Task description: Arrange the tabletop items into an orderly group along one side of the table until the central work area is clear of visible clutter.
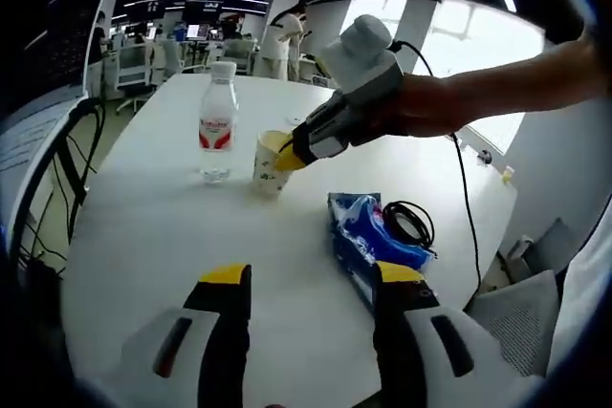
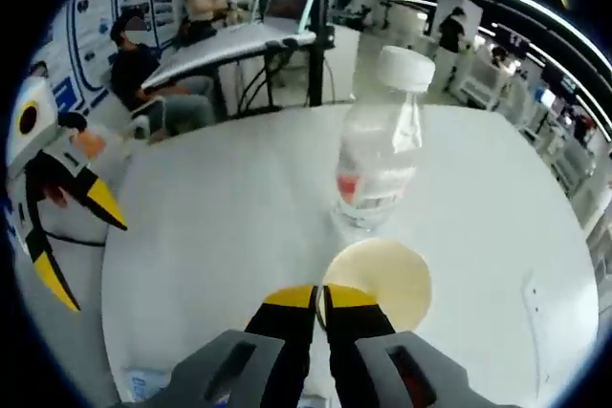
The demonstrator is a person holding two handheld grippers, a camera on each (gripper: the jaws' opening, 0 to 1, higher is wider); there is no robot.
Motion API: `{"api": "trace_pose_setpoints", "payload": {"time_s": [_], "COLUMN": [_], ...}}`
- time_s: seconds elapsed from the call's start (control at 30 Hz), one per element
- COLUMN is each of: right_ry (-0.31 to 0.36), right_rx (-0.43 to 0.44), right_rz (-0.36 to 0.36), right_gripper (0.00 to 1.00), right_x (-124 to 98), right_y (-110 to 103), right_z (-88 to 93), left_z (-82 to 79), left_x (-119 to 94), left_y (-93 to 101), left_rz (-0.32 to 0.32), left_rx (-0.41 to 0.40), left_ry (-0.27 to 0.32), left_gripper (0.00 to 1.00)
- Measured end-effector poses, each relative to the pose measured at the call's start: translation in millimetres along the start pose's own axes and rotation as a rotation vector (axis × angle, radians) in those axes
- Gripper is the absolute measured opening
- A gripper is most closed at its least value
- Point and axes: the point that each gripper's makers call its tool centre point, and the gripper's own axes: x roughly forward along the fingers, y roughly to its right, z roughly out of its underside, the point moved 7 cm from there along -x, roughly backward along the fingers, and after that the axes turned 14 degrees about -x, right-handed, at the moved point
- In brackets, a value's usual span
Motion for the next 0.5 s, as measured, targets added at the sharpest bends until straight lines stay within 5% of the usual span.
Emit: {"api": "trace_pose_setpoints", "payload": {"time_s": [0.5], "right_ry": [0.000], "right_rx": [0.014], "right_rz": [0.060], "right_gripper": [0.01], "right_x": [13], "right_y": [21], "right_z": [-5.9], "left_z": [2.5], "left_x": [-5], "left_y": [-3.8], "left_rz": [-0.016], "left_rx": [-0.031], "left_ry": [0.008], "left_gripper": [0.50]}}
